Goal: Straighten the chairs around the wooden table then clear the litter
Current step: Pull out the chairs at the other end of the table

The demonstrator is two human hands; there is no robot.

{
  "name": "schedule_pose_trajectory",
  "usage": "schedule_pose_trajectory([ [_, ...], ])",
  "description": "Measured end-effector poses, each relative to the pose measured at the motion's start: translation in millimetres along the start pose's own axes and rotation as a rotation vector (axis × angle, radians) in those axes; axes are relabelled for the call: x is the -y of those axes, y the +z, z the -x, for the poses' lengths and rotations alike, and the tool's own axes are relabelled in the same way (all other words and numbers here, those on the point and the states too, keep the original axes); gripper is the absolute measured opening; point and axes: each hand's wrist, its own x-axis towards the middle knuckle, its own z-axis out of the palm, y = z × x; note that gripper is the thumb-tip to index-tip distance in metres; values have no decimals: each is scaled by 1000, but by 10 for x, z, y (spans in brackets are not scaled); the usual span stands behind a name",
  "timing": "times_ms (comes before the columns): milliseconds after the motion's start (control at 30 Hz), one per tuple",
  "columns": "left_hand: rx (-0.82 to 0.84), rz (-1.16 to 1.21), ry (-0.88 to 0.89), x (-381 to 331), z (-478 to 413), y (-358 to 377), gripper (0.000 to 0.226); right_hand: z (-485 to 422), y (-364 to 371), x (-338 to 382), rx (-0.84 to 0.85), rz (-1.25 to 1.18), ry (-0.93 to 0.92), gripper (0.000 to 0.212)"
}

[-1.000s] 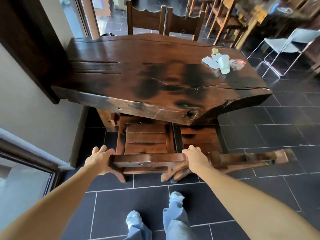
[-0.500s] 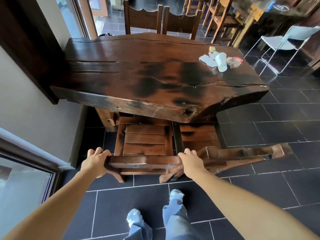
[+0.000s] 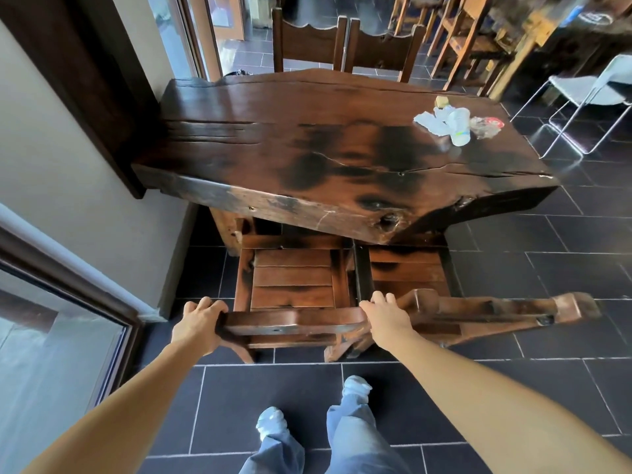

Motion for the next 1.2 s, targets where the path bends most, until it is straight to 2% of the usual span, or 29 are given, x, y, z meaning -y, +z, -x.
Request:
schedule_pose_trajectory([
  [200, 10, -7, -18, -19, 20, 2, 49, 132, 66, 22, -1, -28, 14, 47],
  [533, 8, -41, 29, -6, 11, 2, 47, 229, 139, 72, 5, -70, 58, 54],
  [733, 11, -37, 63, 27, -3, -13, 45, 246, 296, 29, -90, -129, 42, 57],
  [900, -7, -35, 79, 68, 0, 6, 44, 220, 403, 29, -155, -79, 24, 66],
  [1200, -9, 87, 31, 22, -180, 100, 42, 17, 393, -116, -154, 26, -46, 61],
])
